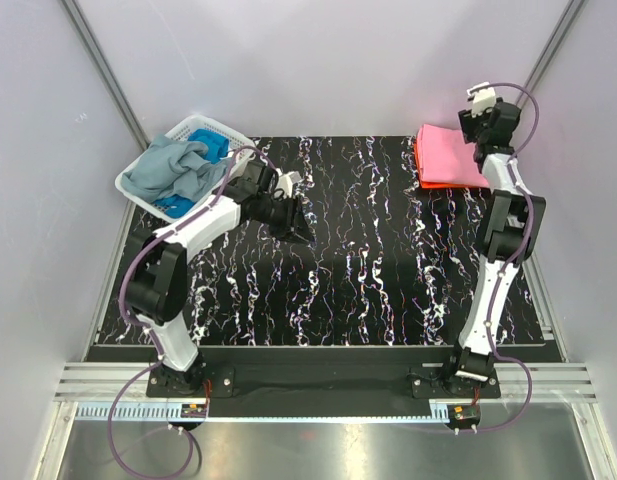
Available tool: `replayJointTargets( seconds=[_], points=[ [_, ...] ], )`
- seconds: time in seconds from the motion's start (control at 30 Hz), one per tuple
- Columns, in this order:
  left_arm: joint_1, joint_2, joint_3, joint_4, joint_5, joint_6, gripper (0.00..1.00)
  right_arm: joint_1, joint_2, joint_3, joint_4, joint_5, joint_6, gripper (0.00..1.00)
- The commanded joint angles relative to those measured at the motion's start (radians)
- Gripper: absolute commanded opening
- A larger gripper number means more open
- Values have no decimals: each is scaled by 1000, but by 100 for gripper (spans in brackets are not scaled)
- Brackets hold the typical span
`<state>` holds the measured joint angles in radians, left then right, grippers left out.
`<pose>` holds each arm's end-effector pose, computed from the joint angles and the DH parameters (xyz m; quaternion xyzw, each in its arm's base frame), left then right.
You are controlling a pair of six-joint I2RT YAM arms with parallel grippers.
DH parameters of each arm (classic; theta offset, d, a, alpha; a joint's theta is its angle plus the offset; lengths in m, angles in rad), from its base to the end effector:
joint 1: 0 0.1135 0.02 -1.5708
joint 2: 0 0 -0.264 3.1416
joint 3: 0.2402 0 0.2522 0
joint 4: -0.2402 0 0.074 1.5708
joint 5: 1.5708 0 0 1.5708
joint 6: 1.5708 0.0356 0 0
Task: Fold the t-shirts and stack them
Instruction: Neatly place the folded tshirt to the corner
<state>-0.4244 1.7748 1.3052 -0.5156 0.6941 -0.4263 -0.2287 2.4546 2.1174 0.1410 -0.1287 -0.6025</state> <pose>0.3324 -0.1752 0.2302 0.0973 0.9004 -0.4086 0.1129 0.5682 -0.1276 0.2352 -0.1834 0.7503 -0.2102 0.5993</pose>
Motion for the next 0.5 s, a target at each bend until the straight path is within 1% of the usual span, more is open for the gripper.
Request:
replayJointTargets(
  seconds=[0.0,0.07,0.1,0.13,0.17,0.2,0.23,0.27,0.3,0.33,0.37,0.4,0.43,0.47],
  points=[
    [3,-97,-1,77,4,-14,38,63,-225,-144,22,26,194,69],
    [10,-141,-12,127,2,-29,38,95,-334,-186,-56,67,306,68],
    [13,-182,-12,159,-5,-37,38,141,-377,-210,-172,78,390,68],
    [16,-205,-11,172,-39,-38,38,164,-467,-217,-232,84,435,69],
    [21,-233,-3,184,-54,-31,38,187,-512,-217,-295,60,478,82],
    [21,-260,0,196,-70,-26,38,218,-554,-200,-436,41,512,99],
    [22,-314,3,210,-114,-22,39,282,-631,-188,-504,40,593,100],
    [29,-343,11,212,-134,-16,40,311,-666,-177,-570,20,643,100],
    [32,-372,11,221,-155,-6,43,334,-698,-145,-703,2,682,100],
    [36,-440,6,229,-201,-2,44,365,-757,-142,-760,-21,779,100],
    [39,-475,-18,241,-231,4,45,373,-790,-148,-806,-81,834,100],
    [42,-547,-36,268,-255,9,48,377,-824,-202,-858,-121,927,100],
    [45,-580,-56,284,-275,12,49,379,-897,-242,-866,-187,941,100],
    [53,-612,-95,298,-275,12,50,381,-937,-287,-870,-286,955,100]
  ],
)
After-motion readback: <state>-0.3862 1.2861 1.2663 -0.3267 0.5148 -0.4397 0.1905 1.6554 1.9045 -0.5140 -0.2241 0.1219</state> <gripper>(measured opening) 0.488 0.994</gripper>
